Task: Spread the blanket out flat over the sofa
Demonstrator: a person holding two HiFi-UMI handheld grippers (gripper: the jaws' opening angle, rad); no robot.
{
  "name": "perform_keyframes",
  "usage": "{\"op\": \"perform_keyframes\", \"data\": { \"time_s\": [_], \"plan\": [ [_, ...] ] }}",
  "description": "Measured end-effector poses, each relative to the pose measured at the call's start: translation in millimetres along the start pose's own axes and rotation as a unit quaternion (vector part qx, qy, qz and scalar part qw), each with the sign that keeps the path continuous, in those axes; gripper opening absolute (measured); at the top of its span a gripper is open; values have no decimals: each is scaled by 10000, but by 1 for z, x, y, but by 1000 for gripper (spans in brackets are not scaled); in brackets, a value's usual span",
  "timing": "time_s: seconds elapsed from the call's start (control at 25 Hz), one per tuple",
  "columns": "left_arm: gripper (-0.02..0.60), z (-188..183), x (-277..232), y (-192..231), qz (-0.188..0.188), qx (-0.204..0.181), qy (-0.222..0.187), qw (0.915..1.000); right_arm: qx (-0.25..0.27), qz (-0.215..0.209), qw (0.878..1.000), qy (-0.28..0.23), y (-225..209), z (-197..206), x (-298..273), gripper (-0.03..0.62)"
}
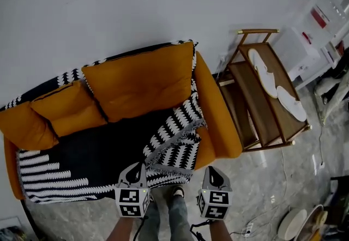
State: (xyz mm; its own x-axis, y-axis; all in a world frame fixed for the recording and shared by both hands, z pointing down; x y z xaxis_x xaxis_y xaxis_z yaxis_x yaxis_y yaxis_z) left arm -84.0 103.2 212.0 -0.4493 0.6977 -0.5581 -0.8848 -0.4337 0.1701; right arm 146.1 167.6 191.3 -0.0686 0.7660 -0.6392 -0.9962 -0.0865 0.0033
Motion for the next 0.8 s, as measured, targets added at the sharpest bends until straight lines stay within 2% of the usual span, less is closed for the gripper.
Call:
{"op": "perform_keyframes", "data": {
  "time_s": [0.2,0.52,0.8],
  "plan": [
    [-3,38,-27,5,75,38,167,9998,-140,-34,9998,114,5,31,-28,5],
    [-3,79,-65,32,-108,126,221,9996,-84,35,9996,282,3,76,-72,5],
    [-3,136,-88,33,-38,197,450,9988,-152,68,9994,314,6,115,-105,5]
  ]
}}
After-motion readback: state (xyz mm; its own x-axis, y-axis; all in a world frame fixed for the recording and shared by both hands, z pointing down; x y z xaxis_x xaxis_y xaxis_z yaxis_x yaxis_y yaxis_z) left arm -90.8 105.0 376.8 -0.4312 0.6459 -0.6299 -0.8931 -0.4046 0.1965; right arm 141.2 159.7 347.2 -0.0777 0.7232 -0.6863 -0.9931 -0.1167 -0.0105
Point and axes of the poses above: the fingertips, and each gripper's own axes: x backward along the fingers, y to its left, z out of its underside, the point moved 1 cm from there along x, backward along the fingers, and after that the axes turned 6 degrees about -y, right-handed, at the moved point
